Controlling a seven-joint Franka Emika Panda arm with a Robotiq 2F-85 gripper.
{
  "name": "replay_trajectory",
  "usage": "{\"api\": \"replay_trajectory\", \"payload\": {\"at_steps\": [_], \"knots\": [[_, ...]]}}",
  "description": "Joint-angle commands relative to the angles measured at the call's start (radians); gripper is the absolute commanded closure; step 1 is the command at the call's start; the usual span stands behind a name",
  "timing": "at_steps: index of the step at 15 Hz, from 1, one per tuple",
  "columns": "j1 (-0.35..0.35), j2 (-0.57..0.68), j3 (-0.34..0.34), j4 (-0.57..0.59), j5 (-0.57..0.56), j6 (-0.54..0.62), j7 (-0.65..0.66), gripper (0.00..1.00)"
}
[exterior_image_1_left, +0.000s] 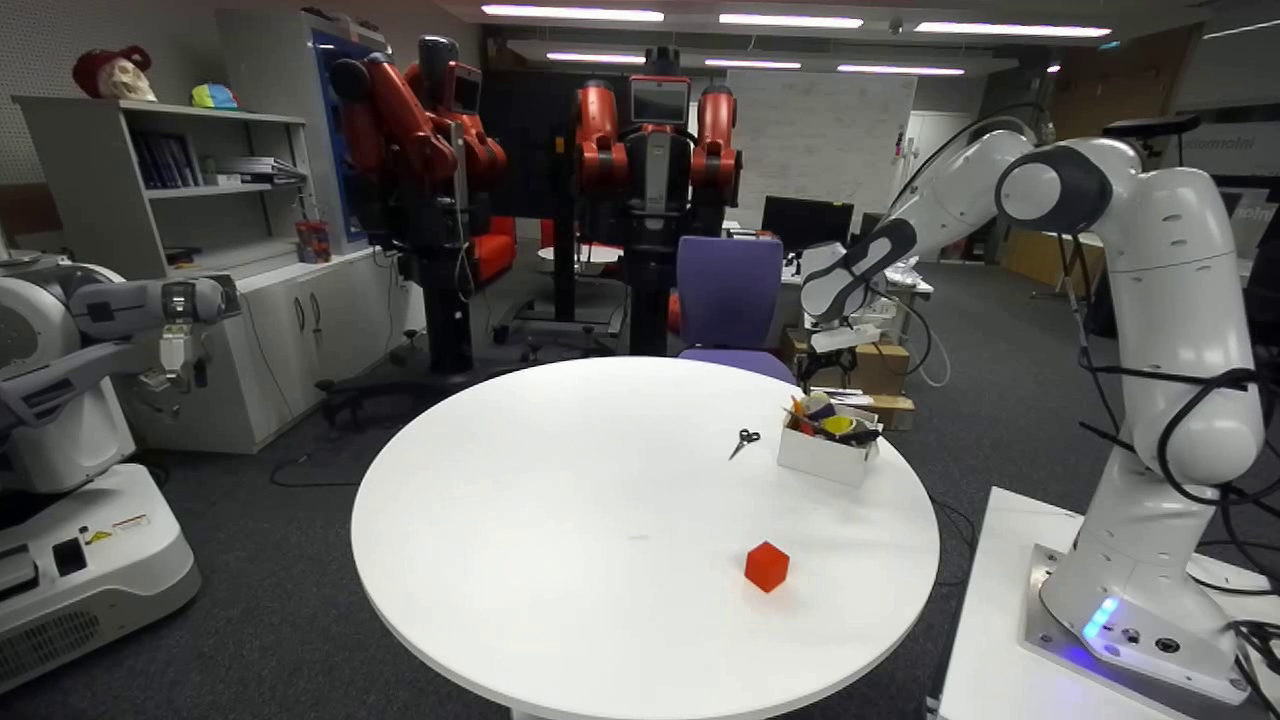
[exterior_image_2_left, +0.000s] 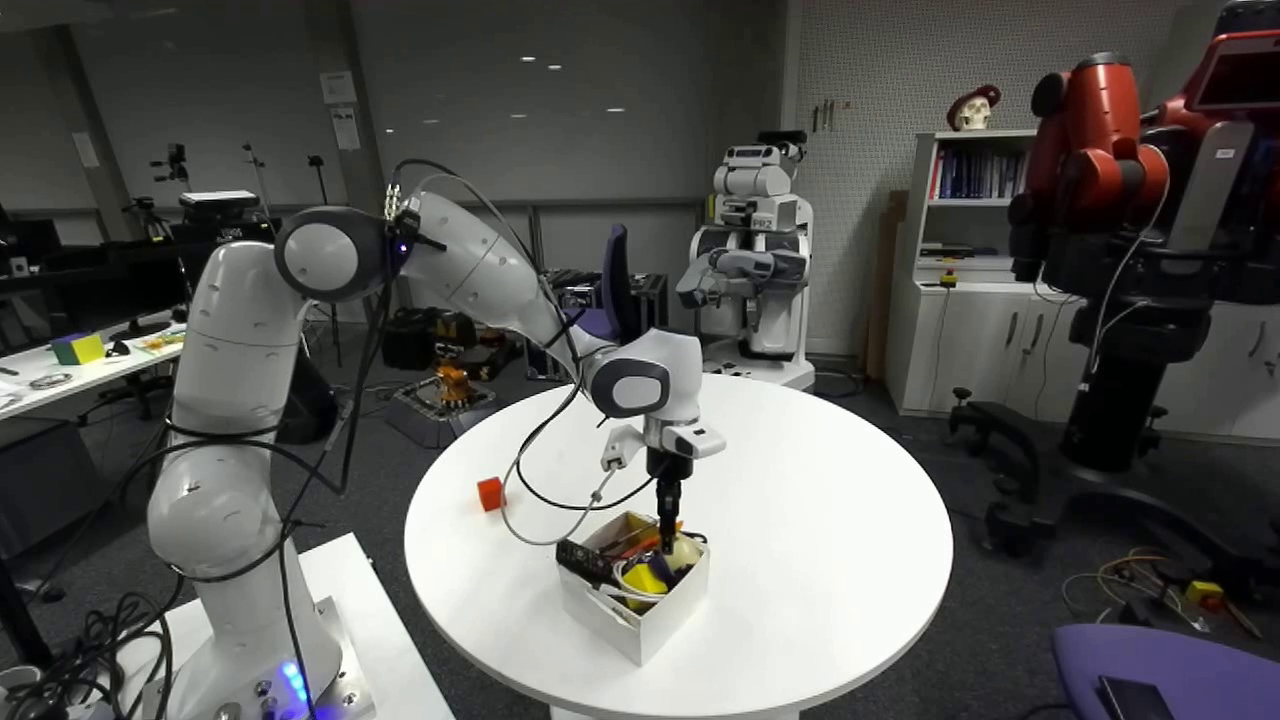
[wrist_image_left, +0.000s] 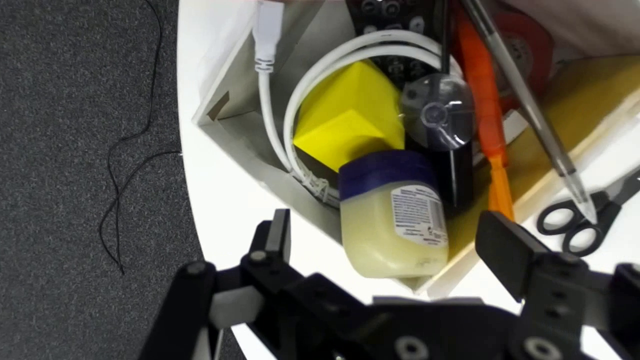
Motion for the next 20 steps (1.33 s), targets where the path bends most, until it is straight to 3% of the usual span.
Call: {"api": "replay_trajectory", "payload": {"at_steps": [1, 8, 15, 18, 20], "knots": [[-0.025, -0.131, 0.079, -0.079, 0.112, -0.004, -0.096, 0.00], [0.064, -0.369, 0.251, -0.319, 0.294, 0.021, -0.294, 0.00], [0.230, -0.356, 0.436, -0.418, 0.525, 0.049, -0.503, 0.00], [0.257, -0.302, 0.474, -0.399, 0.598, 0.076, -0.616, 0.00], [0.264, -0.277, 0.487, -0.404, 0.630, 0.115, -0.623, 0.00]]}}
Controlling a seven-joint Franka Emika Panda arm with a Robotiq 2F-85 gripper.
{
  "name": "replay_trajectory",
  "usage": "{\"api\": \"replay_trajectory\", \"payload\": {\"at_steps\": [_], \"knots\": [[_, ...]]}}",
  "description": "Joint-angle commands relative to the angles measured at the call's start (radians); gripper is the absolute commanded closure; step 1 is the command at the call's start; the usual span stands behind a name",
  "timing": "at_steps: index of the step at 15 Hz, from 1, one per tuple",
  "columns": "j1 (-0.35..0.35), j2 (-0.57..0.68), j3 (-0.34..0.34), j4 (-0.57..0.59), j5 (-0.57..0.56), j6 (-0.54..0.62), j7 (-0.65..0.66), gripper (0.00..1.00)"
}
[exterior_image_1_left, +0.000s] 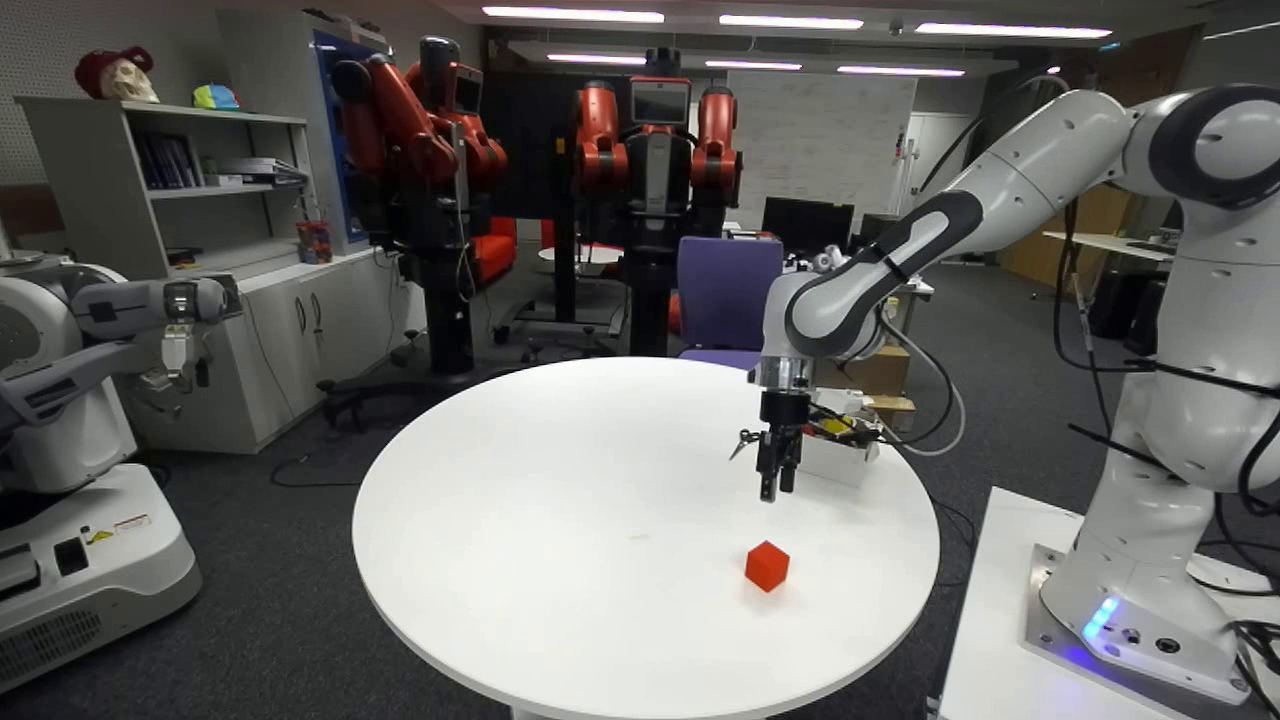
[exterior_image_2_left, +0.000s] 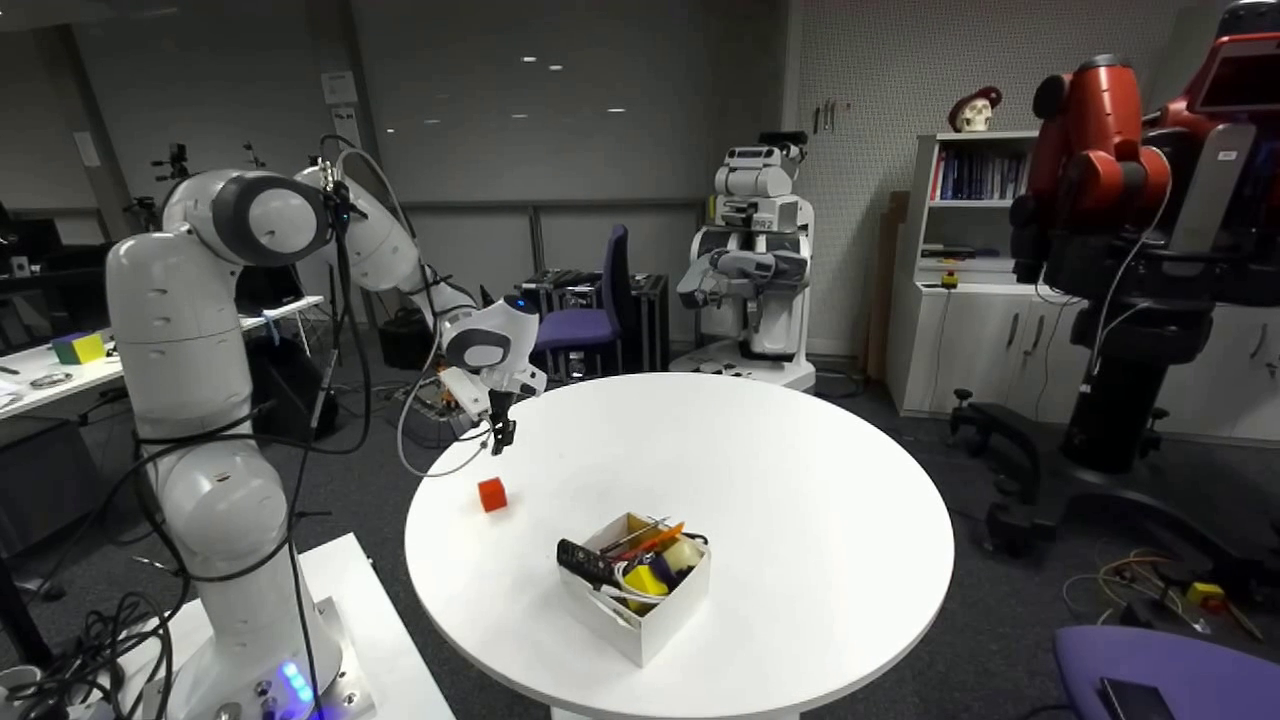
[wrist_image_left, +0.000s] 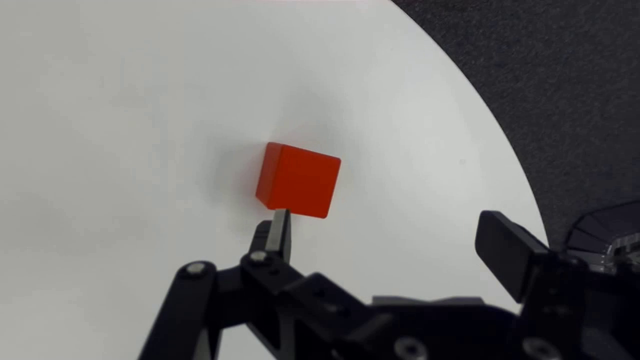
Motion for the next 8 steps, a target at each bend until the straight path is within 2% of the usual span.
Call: {"api": "replay_trajectory", "payload": {"at_steps": [1, 4, 6, 8], "knots": [[0.007, 0.032, 0.012, -0.023, 0.037, 0.092, -0.043, 0.00], [0.019, 0.057, 0.005, -0.053, -0.076, 0.219, 0.046, 0.00], [0.028, 0.083, 0.000, -0.056, -0.159, 0.254, 0.127, 0.00], [0.048, 0.107, -0.011, -0.050, -0.246, 0.260, 0.271, 0.00]]}}
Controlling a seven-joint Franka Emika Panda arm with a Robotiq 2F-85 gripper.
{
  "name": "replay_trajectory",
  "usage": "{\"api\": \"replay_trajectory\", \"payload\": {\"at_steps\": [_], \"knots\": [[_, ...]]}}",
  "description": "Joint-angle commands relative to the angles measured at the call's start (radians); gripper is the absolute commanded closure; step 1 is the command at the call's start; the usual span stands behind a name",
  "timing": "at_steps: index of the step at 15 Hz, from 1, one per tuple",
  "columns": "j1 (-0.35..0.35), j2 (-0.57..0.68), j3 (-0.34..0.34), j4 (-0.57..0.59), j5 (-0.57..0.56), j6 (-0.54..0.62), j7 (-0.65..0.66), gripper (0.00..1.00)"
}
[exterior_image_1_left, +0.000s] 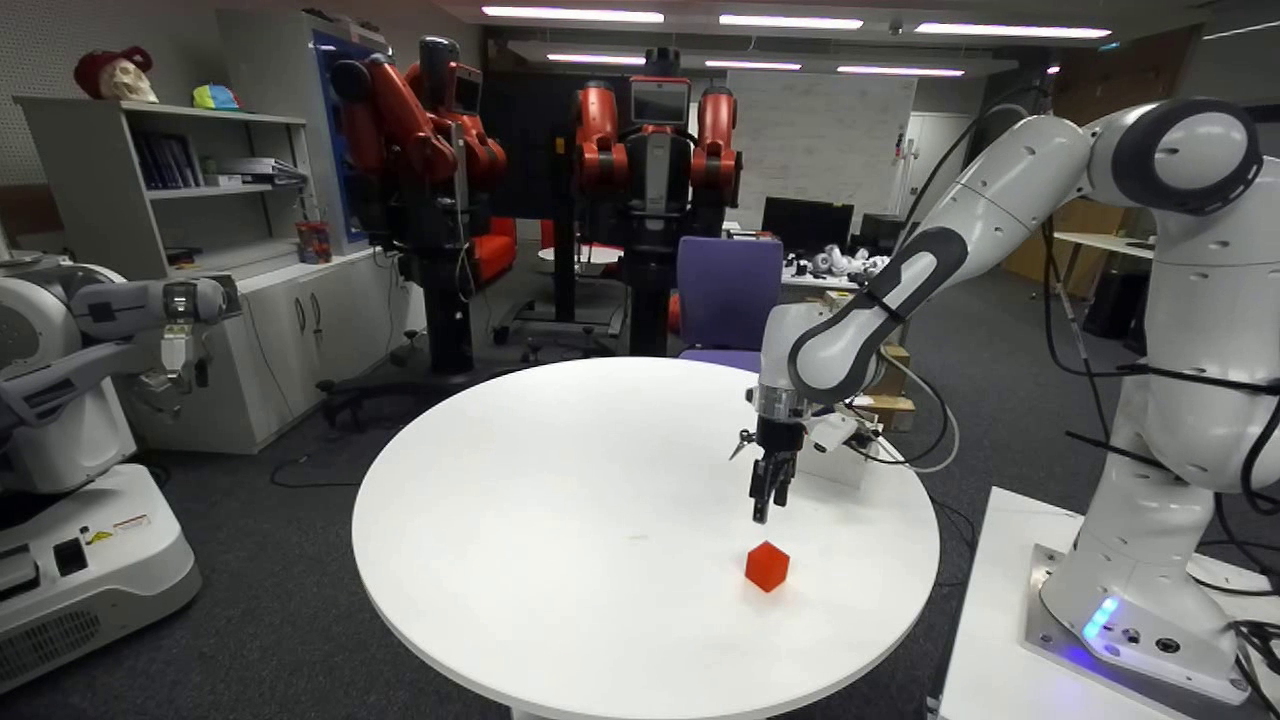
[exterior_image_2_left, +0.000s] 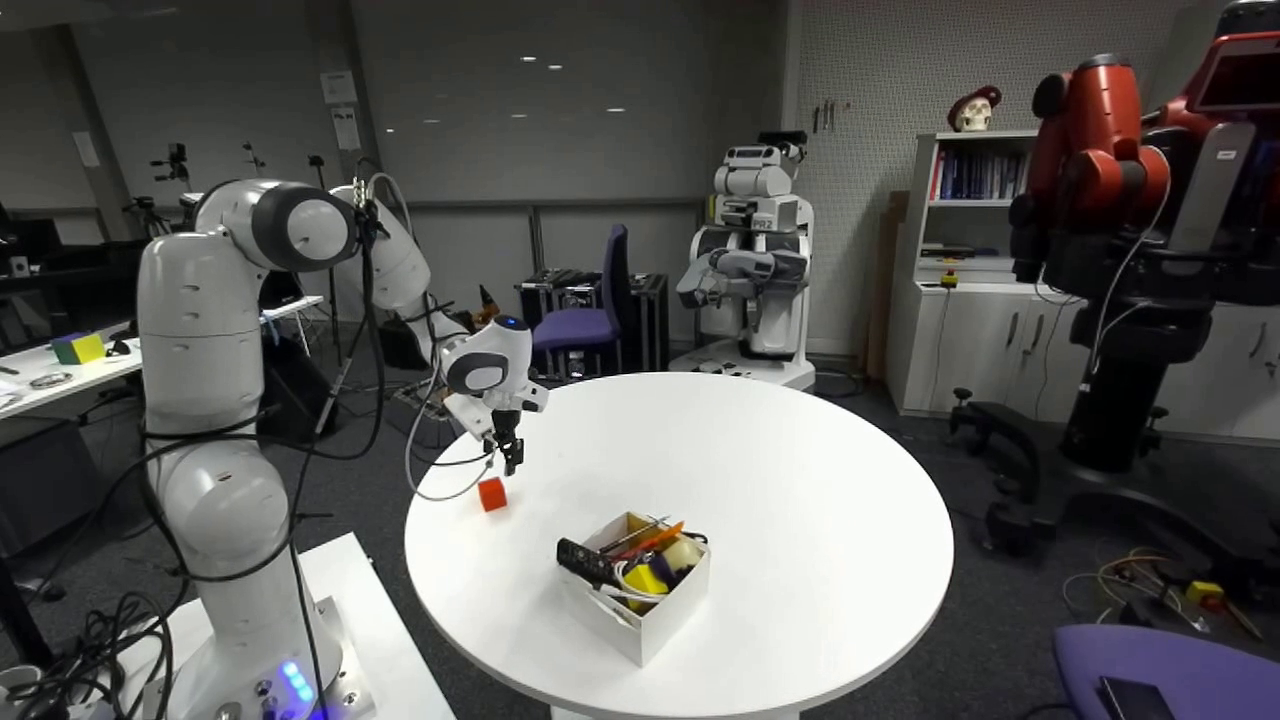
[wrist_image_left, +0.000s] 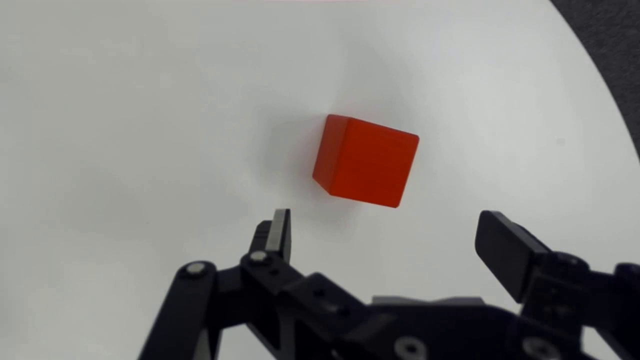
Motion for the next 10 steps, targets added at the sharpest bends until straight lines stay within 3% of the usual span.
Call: {"api": "replay_trajectory", "payload": {"at_steps": [1, 6, 10], "knots": [[0.046, 0.022, -0.024, -0.007, -0.128, 0.034, 0.228, 0.00], [0.111, 0.063, -0.062, 0.024, -0.308, -0.004, 0.510, 0.00], [0.147, 0.112, -0.075, 0.066, -0.371, -0.019, 0.603, 0.00]]}}
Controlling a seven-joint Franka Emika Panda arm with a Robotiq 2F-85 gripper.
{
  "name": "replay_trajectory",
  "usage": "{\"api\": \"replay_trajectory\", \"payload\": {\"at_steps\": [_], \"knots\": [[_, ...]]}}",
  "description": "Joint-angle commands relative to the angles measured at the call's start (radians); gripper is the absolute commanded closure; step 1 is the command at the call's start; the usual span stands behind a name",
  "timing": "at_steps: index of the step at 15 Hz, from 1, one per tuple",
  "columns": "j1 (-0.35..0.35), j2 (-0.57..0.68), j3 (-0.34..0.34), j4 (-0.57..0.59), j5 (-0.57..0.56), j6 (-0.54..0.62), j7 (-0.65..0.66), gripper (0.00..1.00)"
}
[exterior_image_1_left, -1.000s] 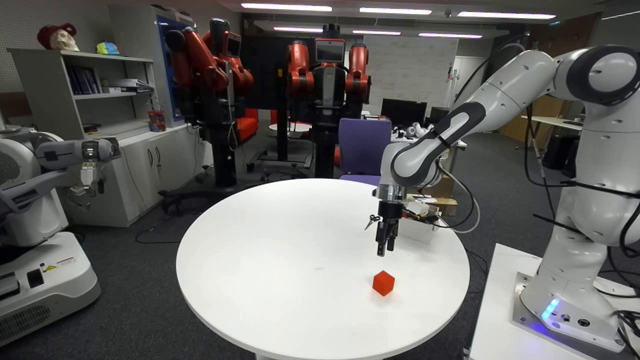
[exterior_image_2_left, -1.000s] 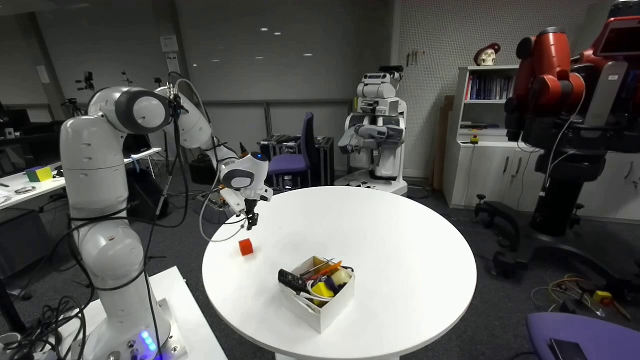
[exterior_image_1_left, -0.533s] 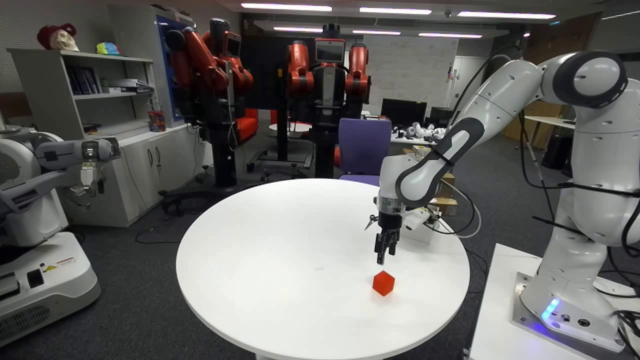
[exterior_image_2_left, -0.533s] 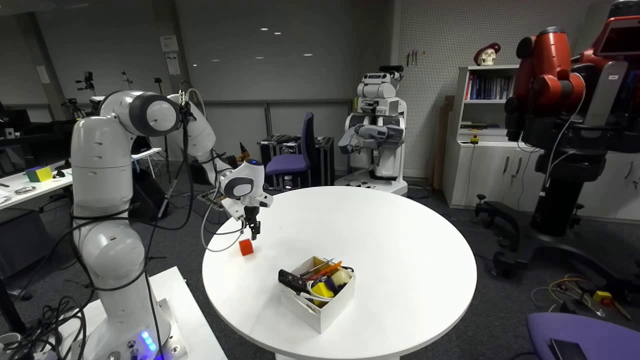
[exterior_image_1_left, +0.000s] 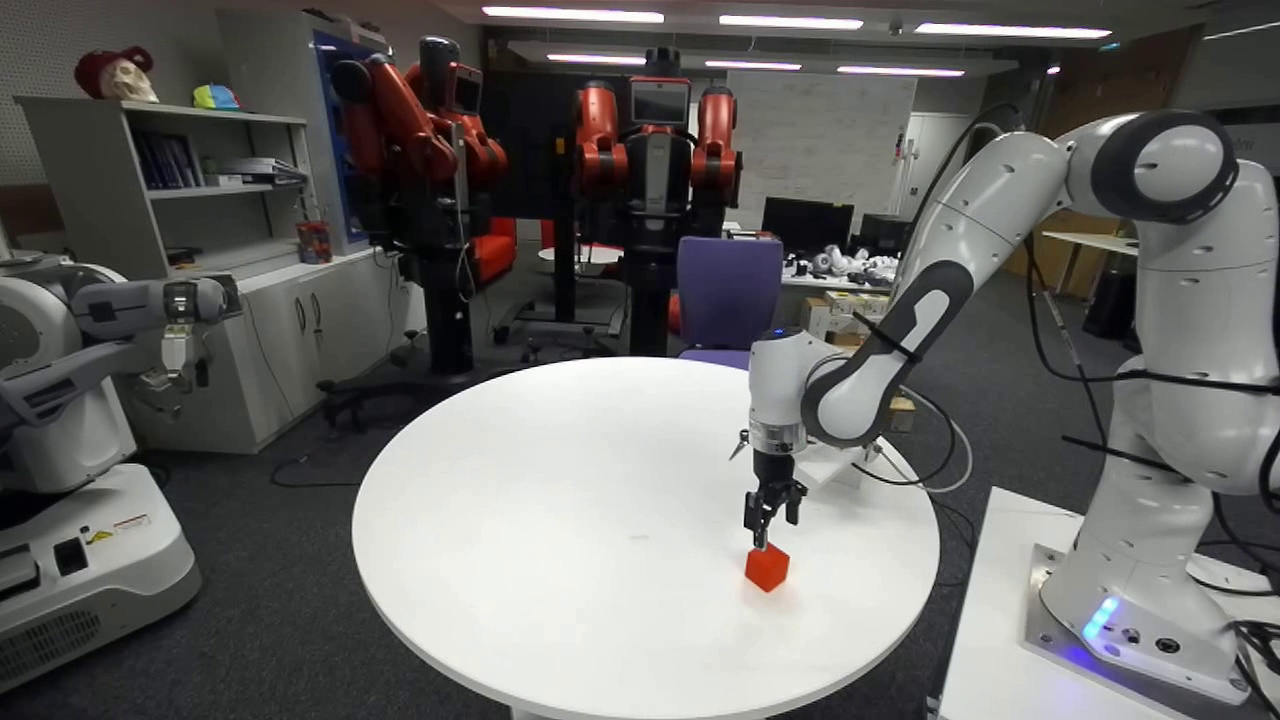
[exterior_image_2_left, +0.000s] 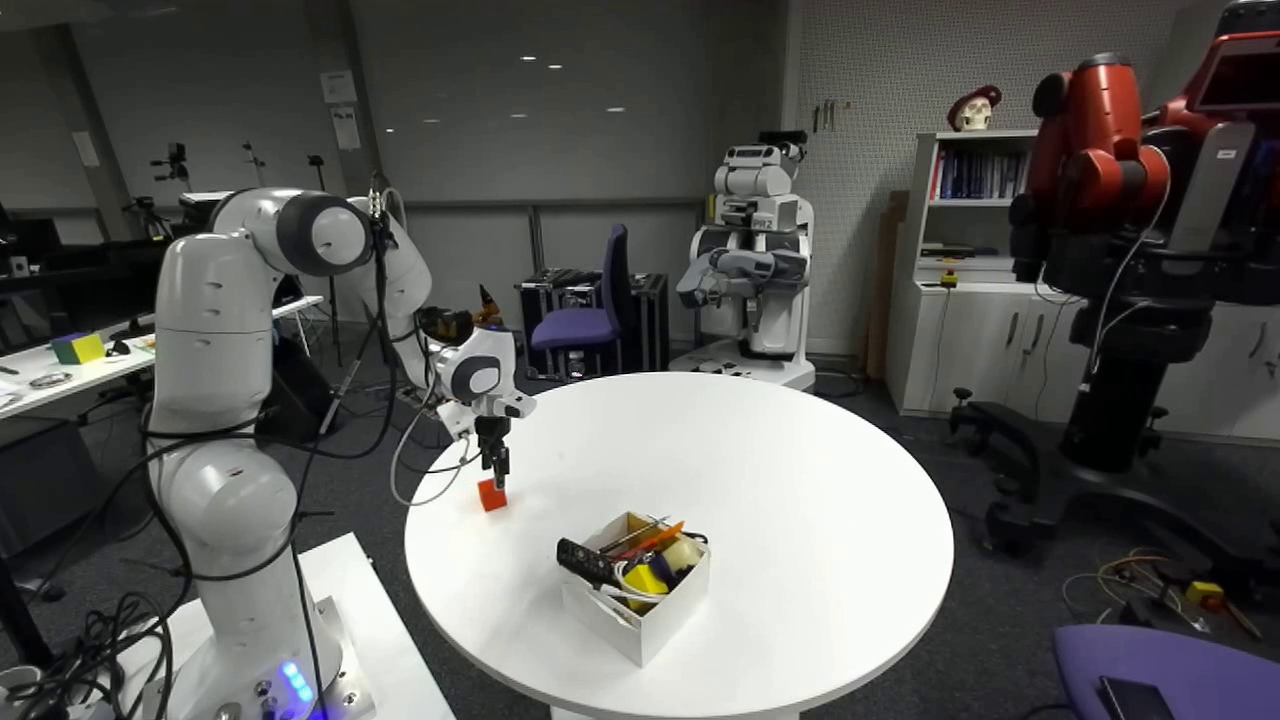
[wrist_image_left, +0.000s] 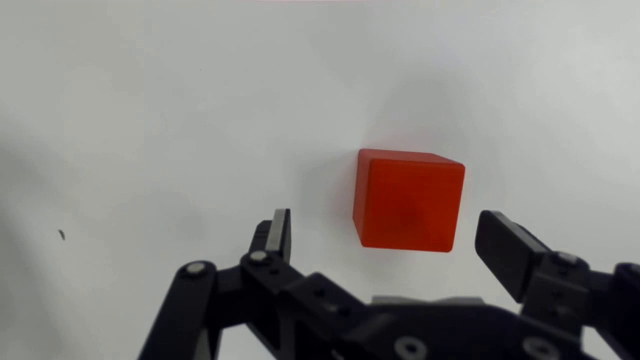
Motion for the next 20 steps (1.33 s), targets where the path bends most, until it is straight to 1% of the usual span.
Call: {"api": "replay_trajectory", "payload": {"at_steps": [1, 4, 8, 13, 14, 15, 20], "knots": [[0.045, 0.049, -0.031, 0.055, -0.059, -0.013, 0.078, 0.00], [0.069, 0.081, -0.046, 0.083, -0.084, -0.019, 0.114, 0.00], [0.096, 0.131, -0.064, 0.128, -0.108, -0.056, 0.134, 0.00], [0.113, 0.181, -0.064, 0.187, -0.101, -0.143, 0.127, 0.00], [0.115, 0.186, -0.064, 0.196, -0.099, -0.160, 0.129, 0.25], [0.117, 0.191, -0.064, 0.205, -0.098, -0.171, 0.129, 0.26], [0.110, 0.205, -0.061, 0.240, -0.084, -0.217, 0.126, 0.62]]}}
